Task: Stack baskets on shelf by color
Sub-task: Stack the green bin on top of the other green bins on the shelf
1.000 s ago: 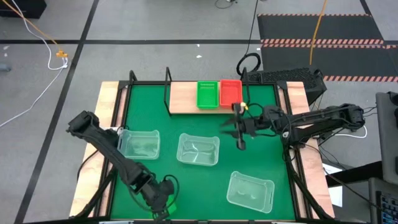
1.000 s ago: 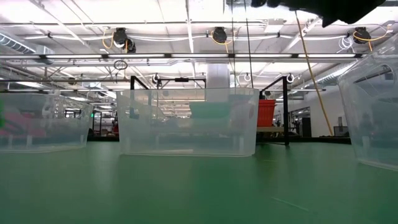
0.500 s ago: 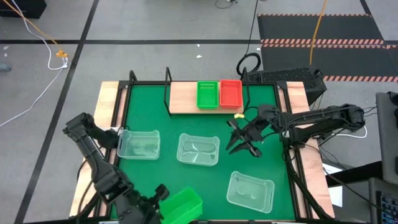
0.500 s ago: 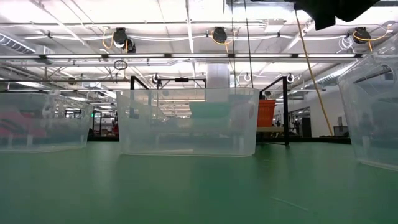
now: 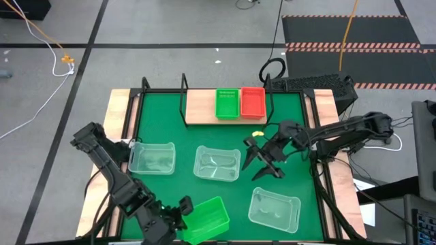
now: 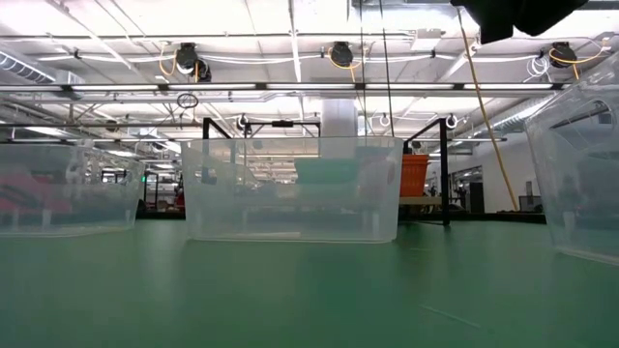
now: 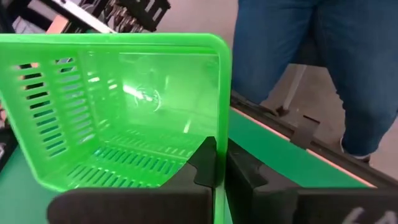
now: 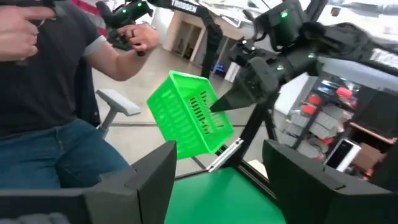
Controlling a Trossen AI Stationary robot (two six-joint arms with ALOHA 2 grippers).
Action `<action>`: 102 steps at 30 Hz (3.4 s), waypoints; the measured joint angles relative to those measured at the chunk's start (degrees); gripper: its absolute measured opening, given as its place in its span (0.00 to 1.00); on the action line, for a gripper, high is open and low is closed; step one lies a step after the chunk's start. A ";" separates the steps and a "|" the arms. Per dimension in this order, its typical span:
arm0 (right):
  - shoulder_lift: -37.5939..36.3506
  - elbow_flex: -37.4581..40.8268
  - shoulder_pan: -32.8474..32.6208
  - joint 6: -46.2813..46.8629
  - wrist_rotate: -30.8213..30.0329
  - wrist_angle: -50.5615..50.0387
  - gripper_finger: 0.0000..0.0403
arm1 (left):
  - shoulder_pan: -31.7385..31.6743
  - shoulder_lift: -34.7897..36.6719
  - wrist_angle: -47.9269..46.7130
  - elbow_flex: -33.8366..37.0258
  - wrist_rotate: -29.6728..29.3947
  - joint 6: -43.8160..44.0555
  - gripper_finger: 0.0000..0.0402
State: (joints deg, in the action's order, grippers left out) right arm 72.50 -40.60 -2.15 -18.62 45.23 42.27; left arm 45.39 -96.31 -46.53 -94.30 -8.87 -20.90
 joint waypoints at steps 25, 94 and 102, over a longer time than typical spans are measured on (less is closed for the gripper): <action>15.49 -12.08 -2.95 -7.44 4.49 -6.07 0.39 | -10.56 0.00 0.58 0.04 16.38 -9.64 0.03; 17.70 -12.02 -4.53 -12.72 7.58 -11.25 0.00 | -21.72 -2.60 -1.65 0.09 18.58 -7.60 0.07; 17.70 -12.02 -3.45 -12.00 7.56 -11.30 0.00 | -21.26 -2.58 -3.04 0.07 16.25 -10.26 0.02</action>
State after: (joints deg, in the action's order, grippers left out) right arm 90.19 -52.62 -5.60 -30.61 52.80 30.97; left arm 24.13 -98.89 -49.57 -94.24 7.38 -31.16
